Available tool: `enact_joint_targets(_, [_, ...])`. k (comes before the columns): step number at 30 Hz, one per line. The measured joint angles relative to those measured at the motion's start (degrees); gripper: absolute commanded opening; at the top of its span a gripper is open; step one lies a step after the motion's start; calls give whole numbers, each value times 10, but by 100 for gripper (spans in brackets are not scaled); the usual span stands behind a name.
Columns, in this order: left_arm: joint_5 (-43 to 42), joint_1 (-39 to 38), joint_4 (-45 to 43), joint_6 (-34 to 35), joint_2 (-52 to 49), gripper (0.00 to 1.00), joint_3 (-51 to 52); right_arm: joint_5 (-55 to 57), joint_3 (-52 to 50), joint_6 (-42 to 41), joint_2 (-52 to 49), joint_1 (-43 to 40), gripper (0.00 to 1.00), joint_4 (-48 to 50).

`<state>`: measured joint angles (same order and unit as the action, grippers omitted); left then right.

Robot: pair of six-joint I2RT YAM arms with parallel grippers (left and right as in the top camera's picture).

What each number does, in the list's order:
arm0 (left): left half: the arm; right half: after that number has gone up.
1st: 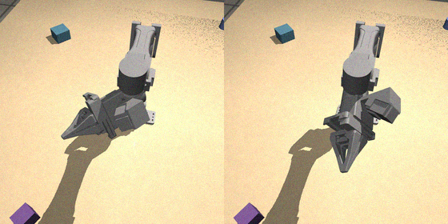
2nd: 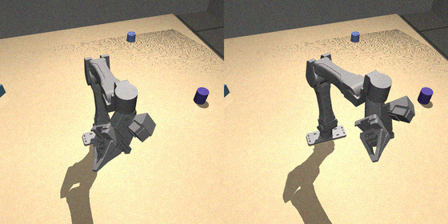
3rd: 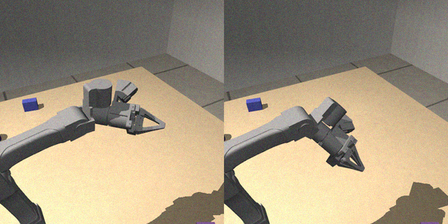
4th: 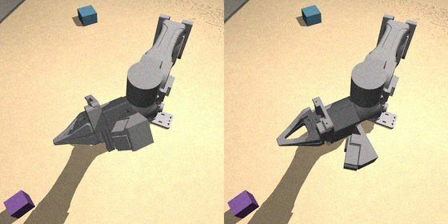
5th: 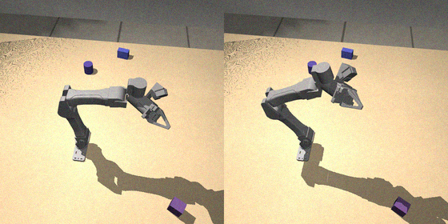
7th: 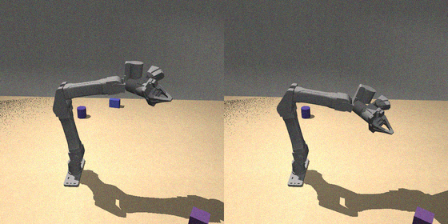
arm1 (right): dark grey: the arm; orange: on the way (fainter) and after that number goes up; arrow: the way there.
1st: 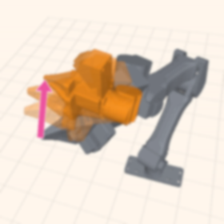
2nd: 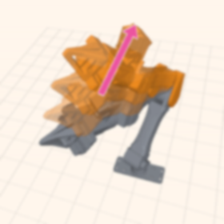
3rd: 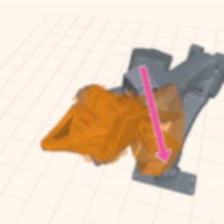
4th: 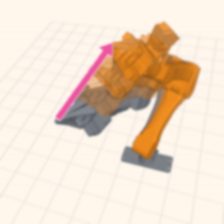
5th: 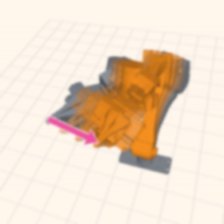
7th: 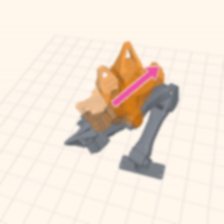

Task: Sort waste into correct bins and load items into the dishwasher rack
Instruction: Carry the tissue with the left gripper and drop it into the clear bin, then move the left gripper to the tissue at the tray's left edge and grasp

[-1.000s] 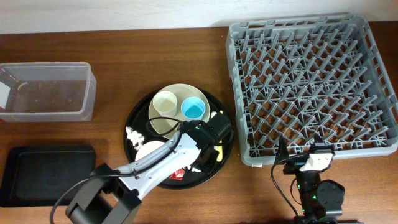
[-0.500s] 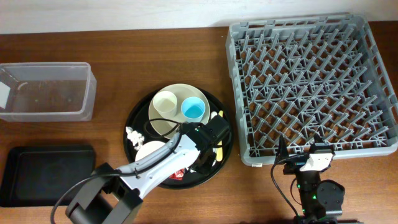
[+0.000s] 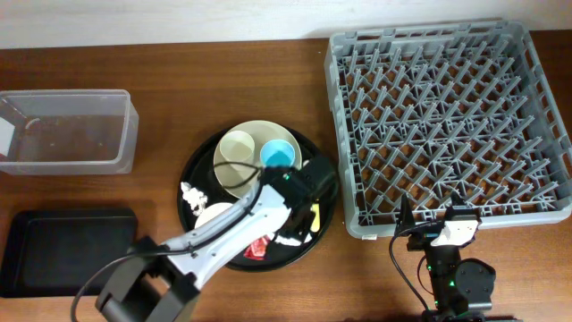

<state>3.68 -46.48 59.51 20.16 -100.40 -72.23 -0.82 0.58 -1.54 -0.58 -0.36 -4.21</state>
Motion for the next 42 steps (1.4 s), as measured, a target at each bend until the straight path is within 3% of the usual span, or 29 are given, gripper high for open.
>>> enact_joint_targets(4, [0,29,98,-29,2,0,-167,0,0,0,0,0,98,0])
enact_joint_targets(10, [56,147,206,-43,1,0,-291,0,0,0,0,0,98,0])
enact_joint_targets(13, [108,301,149,-43,1,0,-316,0,0,0,0,0,98,0])
enact_joint_targets(21, [97,629,7,-21,1,0,-319,0,0,0,0,0,98,0])
enact_joint_targets(28, [94,725,-80,-19,-126,0,-321,0,0,0,0,0,98,0])
enact_joint_targets(35, [94,778,-165,-19,-170,0,-321,0,0,0,0,0,98,0])
enact_joint_targets(36, [92,778,-173,-19,-171,5,-322,0,0,0,0,0,98,0])
enact_joint_targets(37, [88,777,-181,-19,-172,29,-322,0,0,0,0,0,98,0])
enact_joint_targets(38, [87,777,-182,-19,-172,31,-321,0,0,0,0,0,98,0])
enact_joint_targets(39, [85,777,-182,-16,-172,54,-321,0,0,0,0,0,99,0])
enact_joint_targets(41, [85,777,-182,-18,-172,69,-322,0,0,0,0,0,98,0])
enact_joint_targets(42, [85,777,-182,-15,-172,69,-321,0,0,0,0,0,98,0])
